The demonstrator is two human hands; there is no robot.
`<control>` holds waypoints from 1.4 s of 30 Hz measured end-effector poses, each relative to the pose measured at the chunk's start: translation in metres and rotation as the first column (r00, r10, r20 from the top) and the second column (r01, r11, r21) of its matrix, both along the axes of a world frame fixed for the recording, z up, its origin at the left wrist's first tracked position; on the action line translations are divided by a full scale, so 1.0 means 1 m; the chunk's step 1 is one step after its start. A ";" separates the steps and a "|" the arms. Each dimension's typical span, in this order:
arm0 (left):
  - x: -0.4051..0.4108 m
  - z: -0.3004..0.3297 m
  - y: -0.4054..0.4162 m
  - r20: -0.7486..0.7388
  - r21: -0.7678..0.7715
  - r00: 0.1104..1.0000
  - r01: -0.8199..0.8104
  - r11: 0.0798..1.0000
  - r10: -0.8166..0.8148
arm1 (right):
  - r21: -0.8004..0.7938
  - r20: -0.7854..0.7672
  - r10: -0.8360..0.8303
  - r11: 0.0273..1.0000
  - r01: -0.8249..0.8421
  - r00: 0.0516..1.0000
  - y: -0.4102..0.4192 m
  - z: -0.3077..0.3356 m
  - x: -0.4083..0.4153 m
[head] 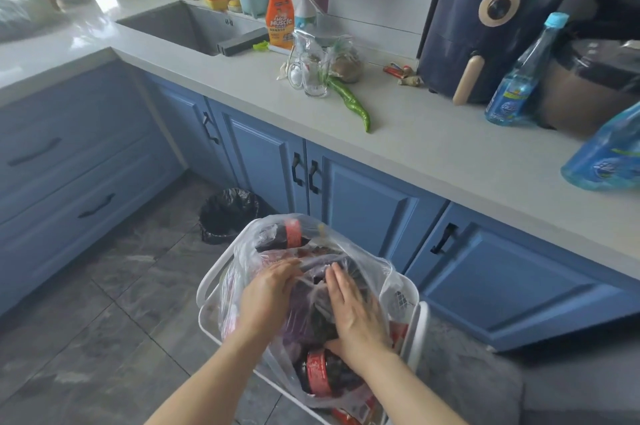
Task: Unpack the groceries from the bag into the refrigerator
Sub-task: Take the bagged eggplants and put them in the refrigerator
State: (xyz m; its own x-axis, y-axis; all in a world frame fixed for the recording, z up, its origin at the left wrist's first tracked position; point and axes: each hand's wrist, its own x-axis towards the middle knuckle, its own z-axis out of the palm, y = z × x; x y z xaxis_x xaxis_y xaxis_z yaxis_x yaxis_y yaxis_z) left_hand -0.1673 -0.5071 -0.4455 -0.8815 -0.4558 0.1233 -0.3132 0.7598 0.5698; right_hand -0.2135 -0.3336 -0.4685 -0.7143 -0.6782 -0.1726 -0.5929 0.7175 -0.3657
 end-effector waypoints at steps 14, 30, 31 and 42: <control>0.011 -0.007 0.011 0.538 -0.209 0.802 0.424 0.881 -0.259 | 0.090 -0.139 0.012 0.996 0.001 0.990 -0.010 -0.009 -0.009; -0.008 -0.008 -0.006 0.500 -0.228 0.803 0.482 0.846 -0.323 | 0.080 -0.215 -0.026 0.996 0.044 0.976 -0.019 -0.006 -0.013; -0.008 -0.006 -0.007 0.486 -0.234 0.809 0.485 0.842 -0.331 | 0.083 -0.228 -0.029 0.995 0.049 0.973 -0.020 -0.005 -0.013; -0.007 0.020 -0.013 0.436 -0.290 0.826 0.504 0.814 -0.357 | -0.033 -0.158 -0.121 0.993 0.118 0.980 -0.015 0.033 0.008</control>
